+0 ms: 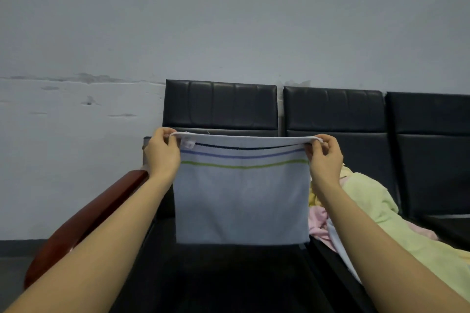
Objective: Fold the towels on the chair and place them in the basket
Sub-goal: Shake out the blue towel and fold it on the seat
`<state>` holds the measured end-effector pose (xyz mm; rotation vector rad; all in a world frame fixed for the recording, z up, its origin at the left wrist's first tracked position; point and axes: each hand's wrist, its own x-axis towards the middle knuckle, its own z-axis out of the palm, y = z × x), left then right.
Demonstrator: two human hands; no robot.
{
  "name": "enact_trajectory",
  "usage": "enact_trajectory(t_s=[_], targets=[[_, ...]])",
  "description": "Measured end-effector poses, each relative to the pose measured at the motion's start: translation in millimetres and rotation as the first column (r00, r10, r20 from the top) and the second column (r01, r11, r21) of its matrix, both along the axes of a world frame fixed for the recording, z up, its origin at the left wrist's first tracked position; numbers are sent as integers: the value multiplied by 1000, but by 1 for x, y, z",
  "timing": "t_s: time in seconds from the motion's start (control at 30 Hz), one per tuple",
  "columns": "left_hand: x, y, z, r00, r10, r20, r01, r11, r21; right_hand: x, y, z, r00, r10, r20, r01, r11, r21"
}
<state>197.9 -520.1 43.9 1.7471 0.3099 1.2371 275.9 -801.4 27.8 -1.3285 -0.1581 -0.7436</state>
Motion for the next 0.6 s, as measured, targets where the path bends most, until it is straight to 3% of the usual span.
enact_trajectory(t_s=[0.2, 0.4, 0.6], targets=[[-26, -10, -59, 998, -11, 65, 13, 999, -33, -12, -3, -46, 999, 40, -4, -40, 999, 14], [-52, -20, -140, 980, 112, -167, -127, 989, -80, -45, -9, -120, 990, -80, -119, 61, 986, -158], [-74, -21, -177, 948, 122, -295, -143, 989, -50, -68, -17, -168, 966, -175, -191, 116, 951, -286]])
